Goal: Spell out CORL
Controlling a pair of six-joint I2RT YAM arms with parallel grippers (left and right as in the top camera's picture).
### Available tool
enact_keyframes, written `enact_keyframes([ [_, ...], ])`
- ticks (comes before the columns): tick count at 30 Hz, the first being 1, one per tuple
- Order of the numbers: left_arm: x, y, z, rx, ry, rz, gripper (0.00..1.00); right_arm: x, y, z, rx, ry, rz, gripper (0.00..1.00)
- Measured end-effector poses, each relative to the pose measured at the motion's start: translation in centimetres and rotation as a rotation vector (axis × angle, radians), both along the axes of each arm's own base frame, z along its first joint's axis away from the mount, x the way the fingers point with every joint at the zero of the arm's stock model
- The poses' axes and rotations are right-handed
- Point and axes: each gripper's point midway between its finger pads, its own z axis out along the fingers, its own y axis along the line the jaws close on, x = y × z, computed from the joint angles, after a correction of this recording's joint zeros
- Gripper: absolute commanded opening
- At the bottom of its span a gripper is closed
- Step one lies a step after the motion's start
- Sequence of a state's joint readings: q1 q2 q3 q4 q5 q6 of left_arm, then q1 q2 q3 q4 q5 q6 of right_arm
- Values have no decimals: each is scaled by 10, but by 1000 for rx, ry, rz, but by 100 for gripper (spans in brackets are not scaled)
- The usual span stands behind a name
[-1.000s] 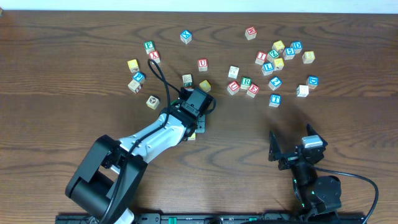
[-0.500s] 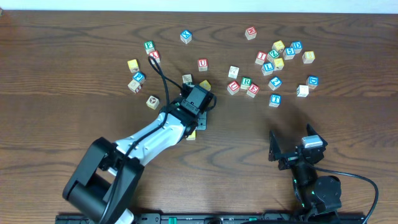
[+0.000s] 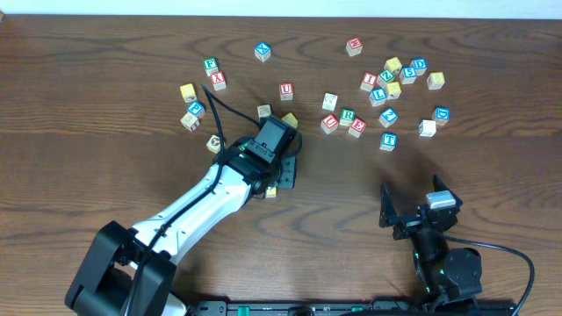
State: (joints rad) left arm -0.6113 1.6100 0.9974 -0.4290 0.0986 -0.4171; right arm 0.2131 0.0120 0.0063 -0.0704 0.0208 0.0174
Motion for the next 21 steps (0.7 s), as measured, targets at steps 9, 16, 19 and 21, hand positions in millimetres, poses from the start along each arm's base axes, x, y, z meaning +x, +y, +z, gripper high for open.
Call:
enact_keyframes([
  [9, -26, -1, -9, 44, 79, -44, 14, 0, 0, 0, 0, 0, 0, 99],
  [16, -41, -21, -9, 66, 53, -116, 11, 0, 0, 0, 0, 0, 0, 99],
  [19, -39, -20, -14, 98, 41, -113, 10, 0, 0, 0, 0, 0, 0, 99],
  [21, -37, -16, -19, 126, 38, -101, 10, 0, 0, 0, 0, 0, 0, 99],
])
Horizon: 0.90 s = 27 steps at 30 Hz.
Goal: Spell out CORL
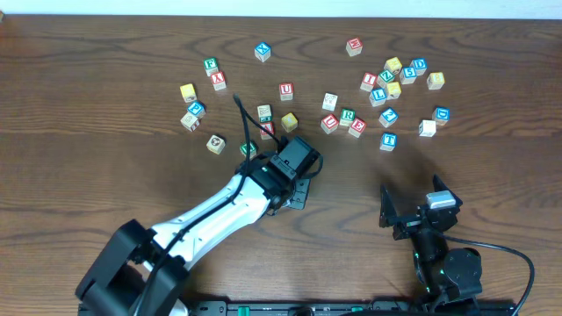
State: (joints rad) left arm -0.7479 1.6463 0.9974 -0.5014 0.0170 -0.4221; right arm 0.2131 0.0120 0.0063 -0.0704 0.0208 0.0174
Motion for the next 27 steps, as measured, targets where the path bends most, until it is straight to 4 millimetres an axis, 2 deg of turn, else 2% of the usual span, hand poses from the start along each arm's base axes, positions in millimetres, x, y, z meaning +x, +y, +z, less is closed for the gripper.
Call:
enact_keyframes([
  [5, 5, 6, -14, 55, -6, 15, 9, 0, 0, 0, 0, 0, 0, 99],
  [11, 1, 12, -39, 115, 41, 17, 8, 0, 0, 0, 0, 0, 0, 99],
  [27, 11, 18, -37, 144, -9, 54, 8, 0, 0, 0, 0, 0, 0, 99],
])
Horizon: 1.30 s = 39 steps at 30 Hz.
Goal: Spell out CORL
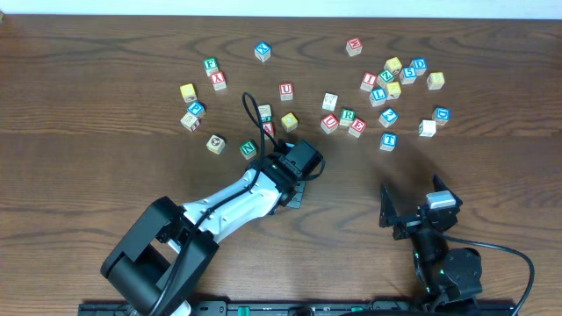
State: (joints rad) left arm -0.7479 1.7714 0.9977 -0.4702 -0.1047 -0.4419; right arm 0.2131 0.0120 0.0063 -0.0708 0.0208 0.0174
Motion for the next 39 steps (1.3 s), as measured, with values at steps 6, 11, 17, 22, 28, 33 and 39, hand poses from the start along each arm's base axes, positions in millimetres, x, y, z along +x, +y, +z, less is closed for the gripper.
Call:
enact_keyframes([
  [6, 3, 2, 1, 3, -17, 30, 8, 0, 0, 0, 0, 0, 0, 99],
  [11, 8, 1, 2, -2, -38, 52, 8, 0, 0, 0, 0, 0, 0, 99],
  [17, 11, 0, 3, -13, -50, 67, 8, 0, 0, 0, 0, 0, 0, 99],
  [22, 13, 2, 4, -10, -63, 100, 8, 0, 0, 0, 0, 0, 0, 99],
  [28, 14, 4, 5, -5, -73, 119, 8, 0, 0, 0, 0, 0, 0, 99],
  [33, 16, 6, 5, 5, -84, 126, 8, 0, 0, 0, 0, 0, 0, 99],
  [39, 17, 8, 6, 14, -93, 129, 8, 0, 0, 0, 0, 0, 0, 99],
])
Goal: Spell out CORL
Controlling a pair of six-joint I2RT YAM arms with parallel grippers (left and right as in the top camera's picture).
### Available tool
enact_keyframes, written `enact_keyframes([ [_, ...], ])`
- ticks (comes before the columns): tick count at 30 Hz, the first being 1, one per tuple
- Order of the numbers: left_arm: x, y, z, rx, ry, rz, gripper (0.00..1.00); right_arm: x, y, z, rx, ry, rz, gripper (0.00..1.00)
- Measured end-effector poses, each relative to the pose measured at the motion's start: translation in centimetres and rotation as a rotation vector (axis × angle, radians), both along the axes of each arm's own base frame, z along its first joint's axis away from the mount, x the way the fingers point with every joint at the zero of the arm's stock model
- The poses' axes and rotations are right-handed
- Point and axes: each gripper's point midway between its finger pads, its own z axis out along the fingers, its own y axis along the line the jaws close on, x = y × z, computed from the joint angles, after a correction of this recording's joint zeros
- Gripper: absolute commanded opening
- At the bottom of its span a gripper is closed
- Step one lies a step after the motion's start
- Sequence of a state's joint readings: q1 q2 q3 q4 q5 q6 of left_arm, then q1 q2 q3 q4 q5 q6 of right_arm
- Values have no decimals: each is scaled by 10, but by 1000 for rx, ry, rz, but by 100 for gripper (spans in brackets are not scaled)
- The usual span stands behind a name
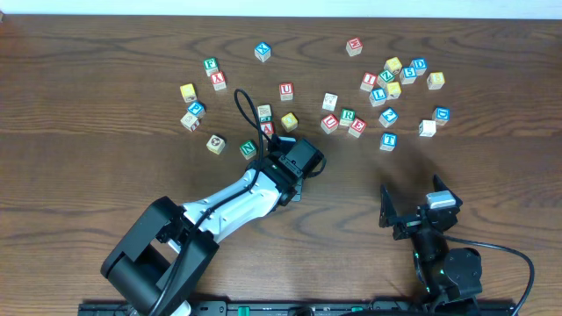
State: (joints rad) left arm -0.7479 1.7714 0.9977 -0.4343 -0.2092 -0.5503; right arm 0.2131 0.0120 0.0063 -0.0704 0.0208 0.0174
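Observation:
Lettered wooden blocks lie scattered across the far half of the table. Among them are a red O block (329, 123), a green R block (348, 115) and an L block (378, 95). I cannot pick out a C block. My left gripper (294, 183) points down at bare wood just near of a yellow block (289, 121) and a red A block (268, 129). Its wrist hides the fingertips, so anything between them is hidden. My right gripper (412, 198) rests at the near right with its fingers spread and nothing between them.
A green N block (248, 149) sits just left of the left wrist. A left cluster includes a red X block (219, 81) and a green F block (211, 64). A blue T block (387, 140) lies nearest the right arm. The left arm's cable (246, 105) loops over the blocks.
The left gripper has barely shifted, and its dark fingers reach slightly less far toward me than before. No block has moved, and the right arm is still.
At first the left gripper was further left and further back, covering the N and A blocks, with a pale block at its fingertips. Then it stood to the right and nearer, with those blocks uncovered. It has stayed there since, and the right arm never moved.

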Motion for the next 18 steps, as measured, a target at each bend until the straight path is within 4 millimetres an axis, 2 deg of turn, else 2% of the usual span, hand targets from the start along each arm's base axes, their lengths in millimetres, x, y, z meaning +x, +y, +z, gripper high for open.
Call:
enact_keyframes([
  [18, -1, 6, 0, 18, -4, 34, 8, 0, 0, 0, 0, 0, 0, 99],
])
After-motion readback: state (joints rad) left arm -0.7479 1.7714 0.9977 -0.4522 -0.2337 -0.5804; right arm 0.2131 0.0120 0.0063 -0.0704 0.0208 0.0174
